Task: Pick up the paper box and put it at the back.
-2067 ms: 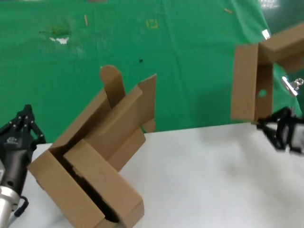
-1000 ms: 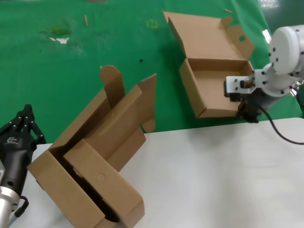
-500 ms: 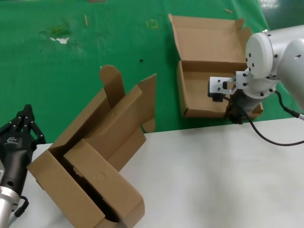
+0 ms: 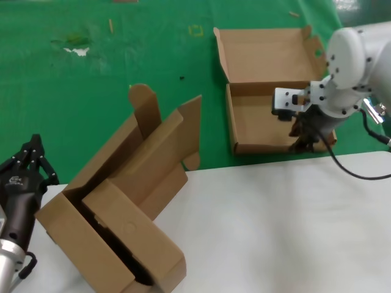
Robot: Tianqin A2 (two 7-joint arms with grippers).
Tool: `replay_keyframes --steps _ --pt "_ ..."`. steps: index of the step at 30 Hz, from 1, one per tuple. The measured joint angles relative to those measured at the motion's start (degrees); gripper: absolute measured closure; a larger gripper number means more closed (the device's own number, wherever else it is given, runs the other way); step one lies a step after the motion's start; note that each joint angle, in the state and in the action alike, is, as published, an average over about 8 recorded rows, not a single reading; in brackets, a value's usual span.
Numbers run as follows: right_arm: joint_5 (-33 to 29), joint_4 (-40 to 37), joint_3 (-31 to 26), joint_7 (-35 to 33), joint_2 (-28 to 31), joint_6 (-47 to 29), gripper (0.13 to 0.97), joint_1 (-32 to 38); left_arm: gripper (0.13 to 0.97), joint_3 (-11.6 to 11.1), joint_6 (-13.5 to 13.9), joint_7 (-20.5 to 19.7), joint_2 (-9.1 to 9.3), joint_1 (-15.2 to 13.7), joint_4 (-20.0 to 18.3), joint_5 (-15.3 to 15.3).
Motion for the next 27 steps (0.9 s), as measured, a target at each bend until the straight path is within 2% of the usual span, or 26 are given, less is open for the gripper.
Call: replay_keyframes --steps 8,14,15,18,23,27 --pt "9.36 13.92 5.25 -2.38 9.18 -7.74 0.773 -1.16 0.957 0.00 0.00 0.00 0.00 0.00 0.00 0.00" --pt "19.69 24.57 13.77 -5.92 17.01 -8.41 0.646 -4.85 0.957 0.00 0.00 0.00 0.00 0.00 0.00 0.00" --pt "21.62 26.30 15.59 -6.52 18.39 -8.13 0.646 -5.82 0.957 0.00 0.00 0.00 0.00 0.00 0.00 0.00" --pt "26.07 29.91 19.90 -7.87 21.44 -7.23 0.565 -8.29 0.957 0.00 0.00 0.00 0.00 0.00 0.00 0.00" --pt "29.28 32.06 22.94 -8.87 23.00 -5.84 0.429 -10.56 0.952 0.00 0.00 0.00 0.00 0.00 0.00 0.00" --pt "30.32 32.90 23.53 -9.10 22.39 -3.73 0.429 -12.40 0.949 0.00 0.00 0.01 0.00 0.00 0.00 0.00"
